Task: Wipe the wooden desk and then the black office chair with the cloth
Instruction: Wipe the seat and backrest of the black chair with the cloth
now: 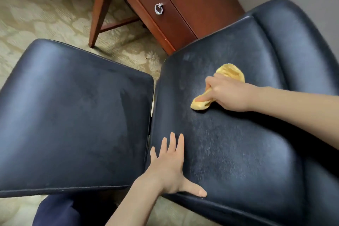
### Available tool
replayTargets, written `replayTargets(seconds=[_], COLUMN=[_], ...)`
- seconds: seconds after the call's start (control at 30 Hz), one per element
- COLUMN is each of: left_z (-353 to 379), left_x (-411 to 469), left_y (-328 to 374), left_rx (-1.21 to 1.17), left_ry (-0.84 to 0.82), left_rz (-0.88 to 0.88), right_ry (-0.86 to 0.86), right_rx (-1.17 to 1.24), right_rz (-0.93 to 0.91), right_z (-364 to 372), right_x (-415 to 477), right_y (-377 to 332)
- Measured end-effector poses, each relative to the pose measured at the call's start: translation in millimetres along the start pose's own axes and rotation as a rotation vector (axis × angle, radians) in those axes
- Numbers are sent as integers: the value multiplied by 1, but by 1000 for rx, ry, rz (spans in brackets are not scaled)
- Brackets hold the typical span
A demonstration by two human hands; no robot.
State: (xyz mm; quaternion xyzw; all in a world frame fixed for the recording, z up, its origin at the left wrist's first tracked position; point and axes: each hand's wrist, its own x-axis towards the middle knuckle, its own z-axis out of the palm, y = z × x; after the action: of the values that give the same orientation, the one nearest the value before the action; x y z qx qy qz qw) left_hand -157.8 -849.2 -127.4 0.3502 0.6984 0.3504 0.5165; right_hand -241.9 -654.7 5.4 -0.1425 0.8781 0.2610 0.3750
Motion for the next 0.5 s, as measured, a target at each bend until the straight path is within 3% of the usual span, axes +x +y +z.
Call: replayTargets(seconds=[0.27,0.5], left_z=[5,-6], left_x=[8,10], left_y=[5,11], left_rx=[201,249], left_ry=[-16,-136], left_rz=[-8,-42], right_ry=[176,88], right_rx=[-10,48], right_rz=[363,182], right_z=[-15,7], right_x=[65,9], right_y=[12,-31])
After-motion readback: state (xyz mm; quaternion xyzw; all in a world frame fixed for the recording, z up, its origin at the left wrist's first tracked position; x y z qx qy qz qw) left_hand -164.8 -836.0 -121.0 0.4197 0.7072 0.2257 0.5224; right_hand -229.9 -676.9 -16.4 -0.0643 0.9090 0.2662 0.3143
